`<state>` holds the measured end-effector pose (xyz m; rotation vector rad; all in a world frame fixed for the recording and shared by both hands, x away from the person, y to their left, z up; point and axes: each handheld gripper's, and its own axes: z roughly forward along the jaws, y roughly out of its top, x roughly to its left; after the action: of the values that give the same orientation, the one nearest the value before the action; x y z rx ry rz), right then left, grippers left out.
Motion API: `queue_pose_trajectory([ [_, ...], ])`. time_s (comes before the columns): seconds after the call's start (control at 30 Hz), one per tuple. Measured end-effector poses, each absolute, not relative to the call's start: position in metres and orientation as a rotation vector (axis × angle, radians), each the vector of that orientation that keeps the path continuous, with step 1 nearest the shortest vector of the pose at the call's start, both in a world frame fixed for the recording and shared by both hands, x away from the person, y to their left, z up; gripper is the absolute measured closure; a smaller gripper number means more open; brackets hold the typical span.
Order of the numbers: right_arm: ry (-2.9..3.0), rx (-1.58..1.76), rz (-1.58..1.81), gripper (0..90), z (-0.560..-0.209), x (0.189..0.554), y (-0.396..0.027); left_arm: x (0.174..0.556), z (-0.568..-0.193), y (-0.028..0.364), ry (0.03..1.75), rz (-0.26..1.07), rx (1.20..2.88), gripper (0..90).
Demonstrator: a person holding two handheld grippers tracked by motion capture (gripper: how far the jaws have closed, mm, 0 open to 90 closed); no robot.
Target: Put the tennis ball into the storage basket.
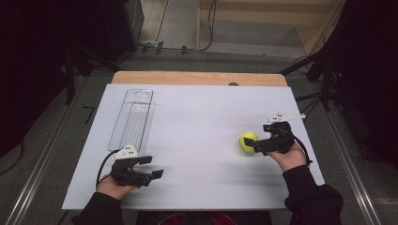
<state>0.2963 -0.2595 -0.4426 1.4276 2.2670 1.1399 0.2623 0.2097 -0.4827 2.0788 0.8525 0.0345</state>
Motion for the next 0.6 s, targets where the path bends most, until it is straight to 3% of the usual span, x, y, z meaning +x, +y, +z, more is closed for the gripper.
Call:
queue_pose_trajectory([
  [0.6,2.268,1.434,1.116,0.0,-0.44,0.328,-0.25,0.262,-0.483,0.21,0.854,0.032,2.078,24.2],
])
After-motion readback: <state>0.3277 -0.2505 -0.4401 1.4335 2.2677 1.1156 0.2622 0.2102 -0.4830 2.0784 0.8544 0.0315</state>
